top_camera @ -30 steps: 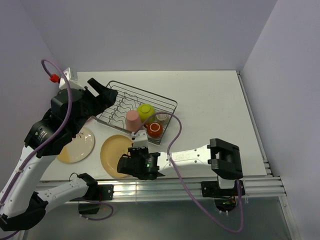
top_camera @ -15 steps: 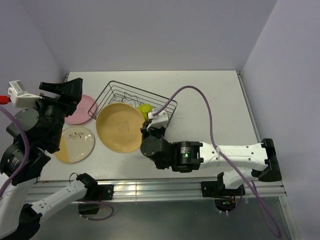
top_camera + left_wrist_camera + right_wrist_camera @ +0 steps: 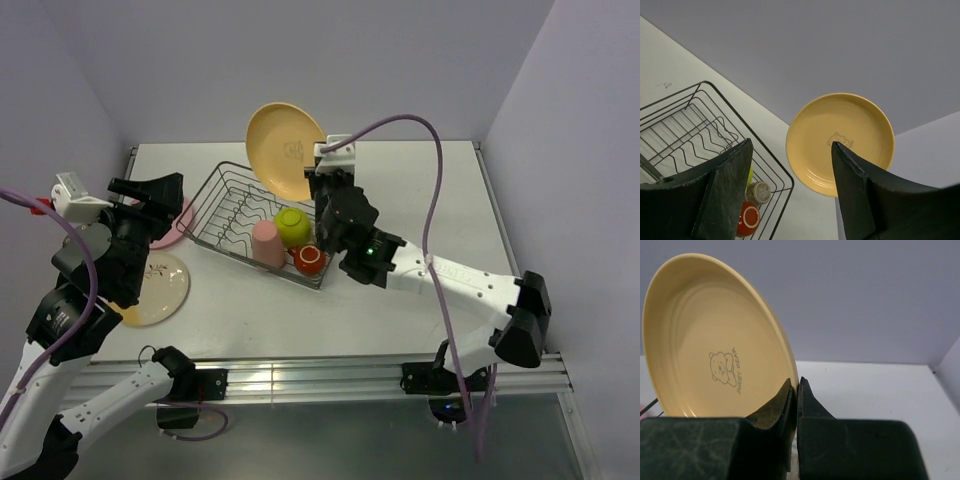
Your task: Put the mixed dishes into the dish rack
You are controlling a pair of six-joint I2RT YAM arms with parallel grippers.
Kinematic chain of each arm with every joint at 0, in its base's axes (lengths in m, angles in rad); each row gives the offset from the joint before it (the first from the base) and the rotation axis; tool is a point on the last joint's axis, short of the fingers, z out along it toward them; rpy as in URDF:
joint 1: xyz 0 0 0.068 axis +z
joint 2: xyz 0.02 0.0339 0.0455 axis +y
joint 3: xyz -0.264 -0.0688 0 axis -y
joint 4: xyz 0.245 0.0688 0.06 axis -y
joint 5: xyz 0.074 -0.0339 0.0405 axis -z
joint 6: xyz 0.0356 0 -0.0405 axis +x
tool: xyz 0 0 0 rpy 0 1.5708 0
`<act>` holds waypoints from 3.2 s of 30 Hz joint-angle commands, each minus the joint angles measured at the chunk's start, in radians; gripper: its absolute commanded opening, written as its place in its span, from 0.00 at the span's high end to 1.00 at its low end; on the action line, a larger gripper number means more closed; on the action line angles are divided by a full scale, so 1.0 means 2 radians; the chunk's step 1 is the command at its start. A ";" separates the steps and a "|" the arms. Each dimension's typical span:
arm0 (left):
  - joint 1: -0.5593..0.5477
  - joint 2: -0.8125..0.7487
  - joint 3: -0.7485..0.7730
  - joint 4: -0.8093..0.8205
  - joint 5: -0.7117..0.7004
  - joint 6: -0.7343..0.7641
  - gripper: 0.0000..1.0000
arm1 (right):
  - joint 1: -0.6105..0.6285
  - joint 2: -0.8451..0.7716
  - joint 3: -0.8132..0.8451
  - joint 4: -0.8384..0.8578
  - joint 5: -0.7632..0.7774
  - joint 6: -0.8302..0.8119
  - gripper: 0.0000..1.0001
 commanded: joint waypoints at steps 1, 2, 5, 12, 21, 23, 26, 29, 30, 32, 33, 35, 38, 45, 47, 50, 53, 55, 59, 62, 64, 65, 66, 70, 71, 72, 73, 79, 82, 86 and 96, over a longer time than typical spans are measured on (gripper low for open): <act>0.002 -0.024 -0.034 0.024 -0.015 -0.006 0.30 | -0.019 0.048 0.022 0.174 -0.038 -0.137 1.00; 0.002 -0.030 -0.040 0.030 -0.014 -0.006 0.31 | -0.022 0.062 0.027 0.192 -0.049 -0.178 1.00; 0.002 -0.029 -0.056 0.035 -0.006 -0.001 0.32 | -0.029 0.113 0.038 0.266 -0.082 -0.251 1.00; 0.002 -0.021 -0.072 0.016 -0.019 0.011 0.32 | -0.052 0.172 0.040 0.298 -0.175 -0.279 1.00; 0.002 -0.023 -0.102 0.037 -0.014 0.019 0.31 | -0.092 0.194 0.028 0.261 -0.254 -0.243 1.00; 0.002 -0.018 -0.106 0.038 -0.006 0.012 0.31 | -0.094 0.204 0.035 0.253 -0.264 -0.246 1.00; 0.002 -0.008 -0.116 0.038 -0.002 0.002 0.31 | -0.096 0.217 0.041 0.251 -0.270 -0.250 1.00; 0.002 0.006 -0.117 0.034 -0.008 -0.003 0.31 | -0.098 0.228 0.046 0.241 -0.275 -0.253 1.00; 0.002 0.010 -0.114 0.029 -0.015 -0.005 0.30 | -0.098 0.235 0.048 0.238 -0.276 -0.253 1.00; 0.002 0.022 -0.109 0.018 -0.022 -0.007 0.30 | -0.098 0.248 0.054 0.232 -0.275 -0.254 1.00; 0.002 0.025 -0.105 0.012 -0.030 -0.008 0.30 | -0.098 0.253 0.055 0.232 -0.273 -0.257 1.00; 0.002 0.032 -0.103 0.006 -0.035 -0.003 0.30 | -0.099 0.263 0.058 0.233 -0.272 -0.260 1.00; 0.002 0.031 -0.107 0.008 -0.036 0.001 0.29 | -0.098 0.273 0.062 0.230 -0.272 -0.260 1.00; 0.002 0.031 -0.116 0.017 -0.029 0.004 0.29 | -0.100 0.292 0.077 0.232 -0.261 -0.273 1.00; 0.002 0.032 -0.116 0.015 -0.028 0.004 0.29 | -0.100 0.295 0.079 0.237 -0.258 -0.277 1.00; 0.002 0.033 -0.119 0.018 -0.025 0.005 0.29 | -0.100 0.294 0.081 0.242 -0.253 -0.277 1.00; 0.002 0.032 -0.122 0.018 -0.024 0.005 0.29 | -0.100 0.302 0.086 0.250 -0.244 -0.285 1.00; 0.002 0.033 -0.121 0.018 -0.023 0.005 0.29 | -0.101 0.311 0.090 0.254 -0.235 -0.290 1.00; 0.002 0.032 -0.121 0.018 -0.025 0.007 0.28 | -0.102 0.323 0.096 0.259 -0.226 -0.294 1.00; 0.002 0.032 -0.122 0.018 -0.024 0.008 0.28 | -0.103 0.328 0.095 0.260 -0.222 -0.292 1.00; 0.002 0.032 -0.122 0.018 -0.023 0.009 0.28 | -0.103 0.332 0.096 0.262 -0.218 -0.292 1.00; 0.002 0.033 -0.122 0.017 -0.024 0.009 0.28 | -0.103 0.332 0.094 0.263 -0.219 -0.290 1.00; 0.002 0.033 -0.123 0.016 -0.024 0.009 0.28 | -0.104 0.329 0.090 0.263 -0.220 -0.288 1.00; 0.002 0.035 -0.124 0.015 -0.022 0.008 0.28 | -0.103 0.327 0.083 0.255 -0.219 -0.280 1.00; 0.002 0.035 -0.124 0.016 -0.021 0.008 0.28 | -0.102 0.326 0.081 0.255 -0.219 -0.279 1.00; 0.002 0.034 -0.124 0.015 -0.020 0.008 0.28 | -0.101 0.324 0.077 0.254 -0.216 -0.279 1.00; 0.002 0.035 -0.124 0.016 -0.020 0.007 0.28 | -0.098 0.323 0.074 0.254 -0.216 -0.279 1.00; 0.002 0.037 -0.122 0.014 -0.015 0.005 0.28 | -0.089 0.328 0.063 0.266 -0.204 -0.304 1.00; 0.002 0.035 -0.122 0.011 -0.015 0.003 0.28 | -0.083 0.328 0.056 0.280 -0.199 -0.312 1.00; 0.002 0.028 -0.122 0.009 -0.019 0.001 0.28 | -0.079 0.326 0.049 0.287 -0.194 -0.315 0.87; 0.002 0.024 -0.122 0.005 -0.017 -0.002 0.28 | -0.074 0.329 0.048 0.287 -0.187 -0.316 0.63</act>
